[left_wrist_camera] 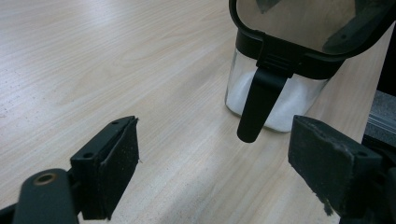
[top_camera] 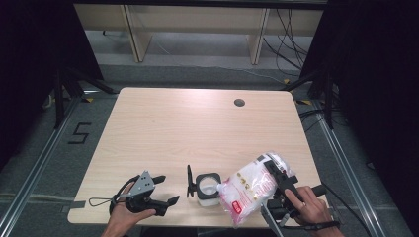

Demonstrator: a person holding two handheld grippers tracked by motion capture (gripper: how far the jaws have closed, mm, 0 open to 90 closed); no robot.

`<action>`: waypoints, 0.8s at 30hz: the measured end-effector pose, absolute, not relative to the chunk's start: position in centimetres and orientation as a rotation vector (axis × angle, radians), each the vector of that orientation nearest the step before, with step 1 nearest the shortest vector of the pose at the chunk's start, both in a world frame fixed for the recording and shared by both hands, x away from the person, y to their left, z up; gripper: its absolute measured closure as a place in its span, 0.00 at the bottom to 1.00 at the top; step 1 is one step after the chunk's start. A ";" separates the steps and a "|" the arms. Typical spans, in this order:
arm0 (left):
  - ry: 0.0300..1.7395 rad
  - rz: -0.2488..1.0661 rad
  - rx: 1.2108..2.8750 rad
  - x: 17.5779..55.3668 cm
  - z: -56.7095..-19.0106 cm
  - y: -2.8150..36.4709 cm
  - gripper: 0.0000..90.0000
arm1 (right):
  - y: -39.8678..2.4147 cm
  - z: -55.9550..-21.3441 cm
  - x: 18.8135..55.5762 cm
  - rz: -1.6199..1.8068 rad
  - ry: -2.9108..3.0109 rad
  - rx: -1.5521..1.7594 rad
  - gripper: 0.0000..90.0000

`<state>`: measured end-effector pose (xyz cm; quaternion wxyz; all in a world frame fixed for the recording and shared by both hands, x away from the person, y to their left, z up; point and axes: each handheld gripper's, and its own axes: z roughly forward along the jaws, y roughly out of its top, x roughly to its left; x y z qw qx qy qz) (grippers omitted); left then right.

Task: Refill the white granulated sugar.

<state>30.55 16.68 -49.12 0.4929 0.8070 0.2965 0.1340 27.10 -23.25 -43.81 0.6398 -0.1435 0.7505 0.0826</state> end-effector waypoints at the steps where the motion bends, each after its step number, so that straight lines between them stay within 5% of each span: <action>1: 0.728 0.319 1.952 30.5 -49.1 16.6 0.18 | -23.2 -43.6 27.1 0.178 1.697 -0.359 0.44; 24: 0.730 0.323 1.956 30.5 -49.1 16.7 0.18 | -23.1 -43.4 27.2 0.185 1.685 -0.370 0.44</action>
